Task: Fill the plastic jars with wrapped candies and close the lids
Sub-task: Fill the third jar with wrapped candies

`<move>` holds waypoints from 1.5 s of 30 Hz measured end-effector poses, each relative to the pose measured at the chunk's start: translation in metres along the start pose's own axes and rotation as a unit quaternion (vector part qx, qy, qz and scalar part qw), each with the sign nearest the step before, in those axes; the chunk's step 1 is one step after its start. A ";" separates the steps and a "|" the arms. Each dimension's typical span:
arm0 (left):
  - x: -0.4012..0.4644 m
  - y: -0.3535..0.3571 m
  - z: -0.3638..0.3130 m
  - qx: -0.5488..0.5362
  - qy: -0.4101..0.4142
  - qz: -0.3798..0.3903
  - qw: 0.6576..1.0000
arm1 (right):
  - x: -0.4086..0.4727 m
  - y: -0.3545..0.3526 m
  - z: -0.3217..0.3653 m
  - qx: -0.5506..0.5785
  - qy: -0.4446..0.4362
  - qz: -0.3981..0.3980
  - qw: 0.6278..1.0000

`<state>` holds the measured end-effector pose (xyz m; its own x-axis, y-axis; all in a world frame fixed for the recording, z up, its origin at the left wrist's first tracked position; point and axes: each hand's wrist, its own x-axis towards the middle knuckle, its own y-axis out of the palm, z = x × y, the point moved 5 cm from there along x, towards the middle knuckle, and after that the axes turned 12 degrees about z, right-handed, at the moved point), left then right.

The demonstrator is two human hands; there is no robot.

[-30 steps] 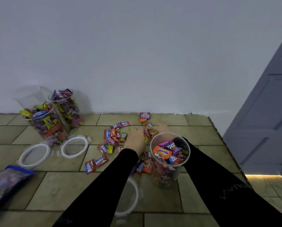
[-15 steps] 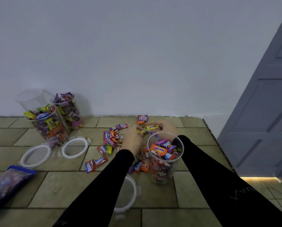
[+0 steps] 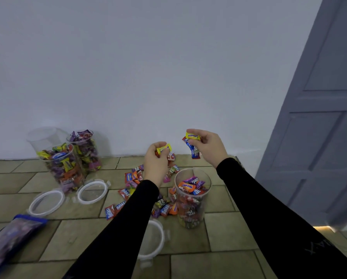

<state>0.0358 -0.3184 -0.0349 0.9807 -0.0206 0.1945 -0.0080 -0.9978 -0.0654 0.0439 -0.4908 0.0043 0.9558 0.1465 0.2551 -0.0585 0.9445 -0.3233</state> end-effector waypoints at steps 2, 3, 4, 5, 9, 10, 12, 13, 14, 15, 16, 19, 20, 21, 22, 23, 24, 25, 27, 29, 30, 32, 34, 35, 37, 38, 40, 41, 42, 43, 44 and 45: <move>-0.005 0.001 -0.014 -0.035 0.015 -0.002 0.999 | -0.005 -0.005 0.013 0.022 -0.014 -0.027 0.999; -0.008 0.001 -0.022 -0.047 0.026 -0.003 0.999 | -0.008 -0.006 0.020 0.038 -0.020 -0.040 0.998; -0.011 0.001 -0.029 -0.050 0.040 -0.003 0.998 | -0.012 -0.006 0.026 0.058 -0.028 -0.049 0.997; -0.014 0.003 -0.034 -0.048 0.054 -0.001 0.997 | -0.016 -0.006 0.030 0.074 -0.038 -0.056 0.995; -0.031 0.013 -0.045 -0.039 0.093 0.026 0.995 | -0.033 -0.003 0.043 0.093 -0.068 -0.088 0.989; -0.037 0.016 -0.045 -0.041 0.098 0.034 0.994 | -0.037 -0.002 0.045 0.100 -0.070 -0.098 0.988; -0.049 0.019 -0.043 -0.025 0.118 0.039 0.992 | -0.046 0.002 0.048 0.108 -0.078 -0.113 0.985; -0.053 0.021 -0.041 -0.015 0.125 0.044 0.991 | -0.049 0.005 0.049 0.110 -0.082 -0.116 0.984; -0.056 0.023 -0.038 -0.012 0.126 0.053 0.991 | -0.052 0.007 0.050 0.114 -0.084 -0.117 0.983; -0.058 0.024 -0.035 -0.006 0.124 0.065 0.990 | -0.055 0.009 0.051 0.118 -0.085 -0.117 0.982; -0.060 0.025 -0.033 0.003 0.125 0.071 0.990 | -0.058 0.011 0.052 0.122 -0.085 -0.117 0.982; -0.067 0.026 -0.034 0.016 0.146 0.080 0.986 | -0.063 0.013 0.053 0.125 -0.084 -0.121 0.981; -0.070 0.027 -0.037 0.006 0.153 0.087 0.984 | -0.065 0.014 0.053 0.123 -0.084 -0.122 0.981; -0.071 0.028 -0.037 0.005 0.157 0.092 0.983 | -0.066 0.014 0.053 0.123 -0.084 -0.122 0.981; -0.071 0.029 -0.036 0.005 0.161 0.096 0.982 | -0.067 0.014 0.053 0.124 -0.083 -0.122 0.981; -0.071 0.029 -0.036 0.008 0.164 0.100 0.981 | -0.067 0.013 0.053 0.125 -0.084 -0.123 0.981; -0.070 0.030 -0.033 0.003 0.163 0.105 0.981 | -0.068 0.013 0.053 0.126 -0.085 -0.123 0.981; -0.069 0.030 -0.031 0.001 0.162 0.110 0.981 | -0.068 0.011 0.053 0.126 -0.086 -0.125 0.980; -0.069 0.029 -0.030 -0.006 0.161 0.115 0.980 | -0.069 0.009 0.054 0.123 -0.086 -0.125 0.981; -0.070 0.027 -0.030 -0.020 0.165 0.120 0.979 | -0.069 0.008 0.053 0.120 -0.085 -0.123 0.981; -0.072 0.026 -0.031 -0.032 0.168 0.120 0.978 | -0.069 0.008 0.054 0.120 -0.085 -0.121 0.982; -0.075 0.023 -0.031 -0.066 0.158 0.105 0.980 | -0.069 0.007 0.054 0.125 -0.086 -0.115 0.982; -0.074 0.019 -0.023 -0.098 0.126 0.074 0.984 | -0.070 0.009 0.056 0.135 -0.086 -0.092 0.983; -0.075 0.019 -0.018 -0.095 0.100 0.064 0.988 | -0.071 0.011 0.057 0.134 -0.082 -0.071 0.985; -0.077 0.025 -0.007 -0.107 0.026 0.086 0.990 | -0.074 0.015 0.058 0.124 -0.068 -0.016 0.990; -0.080 0.031 -0.002 -0.132 -0.018 0.105 0.985 | -0.076 0.017 0.057 0.118 -0.058 0.012 0.991; -0.087 0.039 0.007 -0.181 -0.084 0.127 0.972 | -0.078 0.020 0.055 0.108 -0.038 0.054 0.992; -0.090 0.043 0.010 -0.202 -0.104 0.132 0.965 | -0.079 0.022 0.053 0.105 -0.028 0.072 0.992; -0.092 0.046 0.013 -0.219 -0.119 0.130 0.960 | -0.080 0.022 0.052 0.100 -0.018 0.086 0.991; -0.092 0.048 0.015 -0.227 -0.125 0.127 0.957 | -0.081 0.023 0.050 0.093 -0.009 0.098 0.991; -0.092 0.048 0.016 -0.233 -0.128 0.124 0.956 | -0.081 0.023 0.050 0.081 0.000 0.108 0.991; -0.091 0.049 0.017 -0.239 -0.131 0.118 0.955 | -0.082 0.022 0.048 0.061 0.011 0.115 0.991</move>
<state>-0.0509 -0.3646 -0.0722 0.9554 -0.2943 -0.0261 -0.2614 -0.8831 0.3896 -0.0497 -0.4684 0.0200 0.9192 0.3568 0.1667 -0.3087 0.9156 -0.2575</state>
